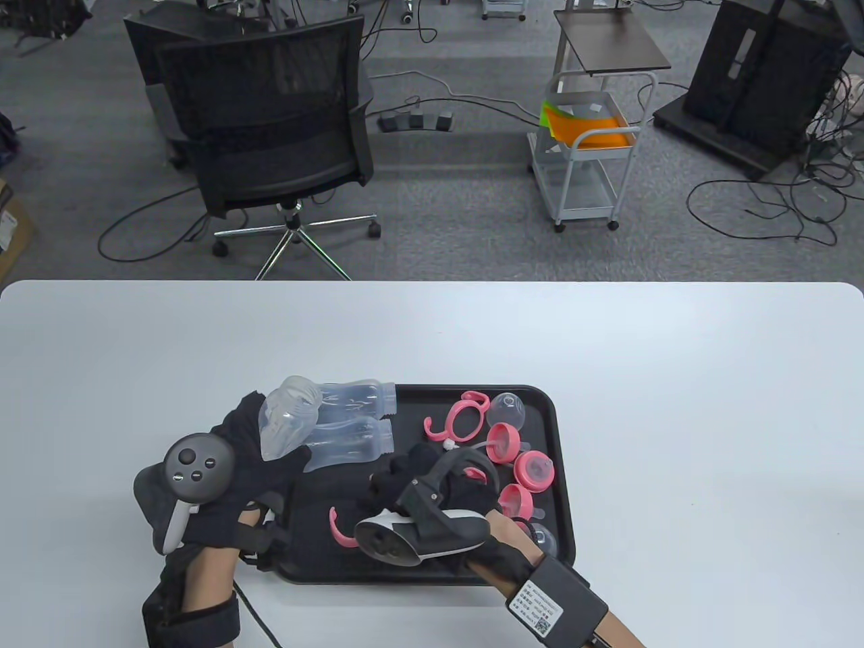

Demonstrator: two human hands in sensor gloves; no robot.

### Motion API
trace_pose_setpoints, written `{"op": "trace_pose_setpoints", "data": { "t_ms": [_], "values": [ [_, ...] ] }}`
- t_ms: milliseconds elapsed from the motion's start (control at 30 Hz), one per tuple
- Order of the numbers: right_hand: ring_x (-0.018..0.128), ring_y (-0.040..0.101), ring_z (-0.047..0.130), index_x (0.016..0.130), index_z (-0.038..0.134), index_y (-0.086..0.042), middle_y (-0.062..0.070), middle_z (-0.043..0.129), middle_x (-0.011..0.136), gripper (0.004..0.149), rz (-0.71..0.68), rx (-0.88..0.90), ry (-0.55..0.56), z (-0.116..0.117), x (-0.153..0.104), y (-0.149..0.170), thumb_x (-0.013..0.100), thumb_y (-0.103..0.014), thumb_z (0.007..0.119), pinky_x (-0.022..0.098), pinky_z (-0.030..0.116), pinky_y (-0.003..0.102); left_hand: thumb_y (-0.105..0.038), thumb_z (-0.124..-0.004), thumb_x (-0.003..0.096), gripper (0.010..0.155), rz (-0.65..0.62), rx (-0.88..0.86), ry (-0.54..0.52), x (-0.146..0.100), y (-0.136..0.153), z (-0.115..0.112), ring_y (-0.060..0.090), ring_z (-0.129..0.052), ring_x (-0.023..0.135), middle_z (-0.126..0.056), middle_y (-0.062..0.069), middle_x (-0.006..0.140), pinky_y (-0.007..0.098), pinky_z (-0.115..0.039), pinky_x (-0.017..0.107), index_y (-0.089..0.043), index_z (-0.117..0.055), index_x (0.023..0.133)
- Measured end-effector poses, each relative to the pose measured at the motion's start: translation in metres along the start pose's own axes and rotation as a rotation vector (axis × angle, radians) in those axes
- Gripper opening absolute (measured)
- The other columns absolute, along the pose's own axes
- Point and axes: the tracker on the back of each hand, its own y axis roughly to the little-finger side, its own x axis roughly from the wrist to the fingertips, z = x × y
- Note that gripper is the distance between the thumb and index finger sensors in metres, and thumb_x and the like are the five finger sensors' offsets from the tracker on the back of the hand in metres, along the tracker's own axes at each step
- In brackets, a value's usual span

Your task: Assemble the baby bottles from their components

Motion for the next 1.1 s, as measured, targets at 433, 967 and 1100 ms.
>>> {"op": "trace_pose_setpoints", "data": {
  "t_ms": [433,967,1100],
  "values": [
    [0.053,0.023,0.107,0.077,0.096,-0.028,0.0,0.105,0.066,0.048,0.047,0.163,0.227,-0.064,-0.042,0.03,0.03,-0.035,0.1,0.054,0.086,0.049,-0.059,-0.109,0.0327,0.102,-0.178,-0.07,0.051,-0.002,-0.013,-0.006,0.034,-0.081,0.099,-0.07,0.002,0.108,0.069,-0.054,0.079,-0.024,-0.052,0.111],
    [0.045,0.021,0.11,0.079,0.092,-0.025,0.0,0.109,0.062,0.05,0.129,0.265,0.341,-0.09,-0.064,0.062,0.031,-0.036,0.1,0.055,0.088,0.048,-0.055,-0.111,0.0318,0.102,-0.438,-0.034,0.241,-0.005,-0.039,-0.029,0.035,-0.077,0.102,-0.069,-0.001,0.11,0.071,-0.049,0.079,-0.029,-0.053,0.112],
    [0.046,0.021,0.109,0.079,0.093,-0.026,0.001,0.108,0.062,0.049,0.142,0.335,0.349,-0.085,-0.061,0.066,0.032,-0.037,0.098,0.055,0.087,0.049,-0.055,-0.111,0.0313,0.101,-0.475,0.002,0.249,-0.007,-0.047,-0.037,0.033,-0.077,0.102,-0.069,-0.002,0.11,0.072,-0.049,0.079,-0.031,-0.054,0.111]
  ]
}}
